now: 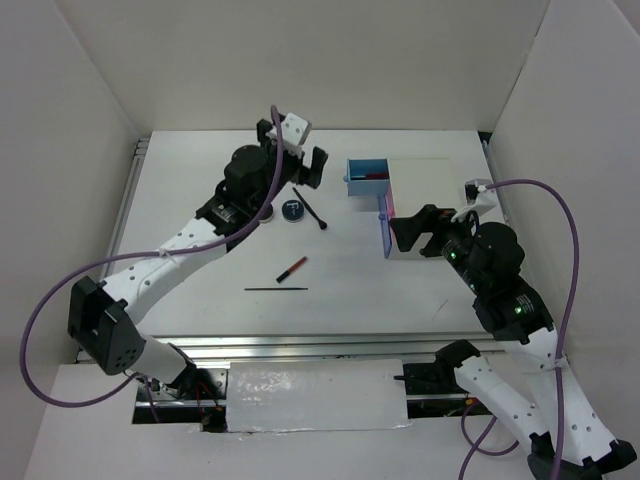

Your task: Organize the makeup

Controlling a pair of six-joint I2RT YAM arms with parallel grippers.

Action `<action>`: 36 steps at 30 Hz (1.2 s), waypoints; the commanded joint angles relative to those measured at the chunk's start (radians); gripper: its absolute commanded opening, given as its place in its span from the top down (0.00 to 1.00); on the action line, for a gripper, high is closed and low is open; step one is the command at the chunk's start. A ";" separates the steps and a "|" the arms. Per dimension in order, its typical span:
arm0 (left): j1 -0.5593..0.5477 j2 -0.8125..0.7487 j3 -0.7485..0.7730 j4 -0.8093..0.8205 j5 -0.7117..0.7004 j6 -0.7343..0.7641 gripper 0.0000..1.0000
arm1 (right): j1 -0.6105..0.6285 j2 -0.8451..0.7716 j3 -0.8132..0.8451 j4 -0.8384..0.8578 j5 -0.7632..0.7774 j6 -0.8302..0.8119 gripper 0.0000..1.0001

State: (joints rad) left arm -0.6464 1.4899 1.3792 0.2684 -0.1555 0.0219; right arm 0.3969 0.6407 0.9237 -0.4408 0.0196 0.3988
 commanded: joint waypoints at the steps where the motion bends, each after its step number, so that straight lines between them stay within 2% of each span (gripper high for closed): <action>1: 0.001 -0.042 -0.166 -0.113 -0.082 -0.033 0.01 | 0.007 -0.004 0.012 0.039 -0.015 -0.015 0.01; 3: 0.002 -0.062 -0.230 -0.139 -0.082 -0.033 0.01 | 0.007 0.002 0.012 0.042 -0.039 -0.015 0.01; 8: 0.025 0.013 -0.276 -0.244 -0.052 -0.003 0.02 | 0.006 0.017 0.006 0.057 -0.072 -0.011 0.01; 10: 0.036 0.061 -0.275 -0.267 0.062 -0.013 0.04 | 0.006 0.027 0.004 0.057 -0.079 -0.011 0.00; 15: 0.037 0.173 -0.273 -0.350 0.160 -0.115 0.11 | 0.007 0.039 0.001 0.051 -0.083 -0.014 0.00; 23: 0.036 0.231 -0.255 -0.391 0.189 -0.186 0.11 | 0.005 0.059 0.015 0.056 -0.096 -0.015 0.00; 28: 0.036 0.236 -0.307 -0.399 0.162 -0.220 0.14 | 0.005 0.057 0.010 0.059 -0.106 -0.015 0.00; 36: 0.036 0.282 -0.338 -0.414 0.099 -0.250 0.27 | 0.007 0.057 0.009 0.063 -0.110 -0.015 0.00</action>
State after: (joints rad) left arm -0.6102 1.7634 1.0595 -0.1390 -0.0299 -0.1959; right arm 0.3969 0.7033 0.9237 -0.4210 -0.0814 0.3988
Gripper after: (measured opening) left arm 0.738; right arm 0.994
